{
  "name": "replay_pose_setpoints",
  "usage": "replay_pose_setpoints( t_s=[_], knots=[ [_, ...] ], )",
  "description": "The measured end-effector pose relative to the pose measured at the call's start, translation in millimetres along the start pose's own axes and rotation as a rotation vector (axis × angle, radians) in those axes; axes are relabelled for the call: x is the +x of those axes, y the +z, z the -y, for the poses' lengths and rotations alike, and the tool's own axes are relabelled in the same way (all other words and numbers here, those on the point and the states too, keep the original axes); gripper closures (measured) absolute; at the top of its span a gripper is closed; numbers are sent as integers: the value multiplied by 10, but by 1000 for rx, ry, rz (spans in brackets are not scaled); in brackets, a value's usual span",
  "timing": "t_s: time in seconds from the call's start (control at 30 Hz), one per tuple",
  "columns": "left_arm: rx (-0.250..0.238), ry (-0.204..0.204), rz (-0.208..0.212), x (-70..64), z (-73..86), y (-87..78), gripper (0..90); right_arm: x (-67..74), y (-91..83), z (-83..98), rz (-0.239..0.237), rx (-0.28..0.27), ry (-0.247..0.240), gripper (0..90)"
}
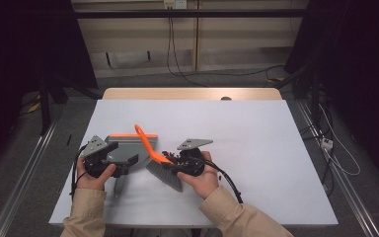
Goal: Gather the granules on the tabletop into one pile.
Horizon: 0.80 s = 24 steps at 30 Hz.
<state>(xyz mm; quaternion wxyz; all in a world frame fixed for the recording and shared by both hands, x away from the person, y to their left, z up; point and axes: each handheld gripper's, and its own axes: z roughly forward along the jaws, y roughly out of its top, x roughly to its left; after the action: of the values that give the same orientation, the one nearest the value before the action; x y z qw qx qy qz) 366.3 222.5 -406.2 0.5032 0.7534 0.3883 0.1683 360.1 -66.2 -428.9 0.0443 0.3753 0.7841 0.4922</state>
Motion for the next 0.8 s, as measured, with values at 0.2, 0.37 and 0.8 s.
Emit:
replay_pose_setpoints(
  t_s=[0.2,0.37,0.8],
  knots=[
    [-1,6,0,-10,-7,-1,54,-127,-102,6,41,-2,12,711],
    [1,9,0,-15,-7,5,54,-207,-192,24,71,-8,19,711],
    [-7,7,-6,-12,-15,3,54,-258,-284,-57,71,-78,69,717]
  ],
)
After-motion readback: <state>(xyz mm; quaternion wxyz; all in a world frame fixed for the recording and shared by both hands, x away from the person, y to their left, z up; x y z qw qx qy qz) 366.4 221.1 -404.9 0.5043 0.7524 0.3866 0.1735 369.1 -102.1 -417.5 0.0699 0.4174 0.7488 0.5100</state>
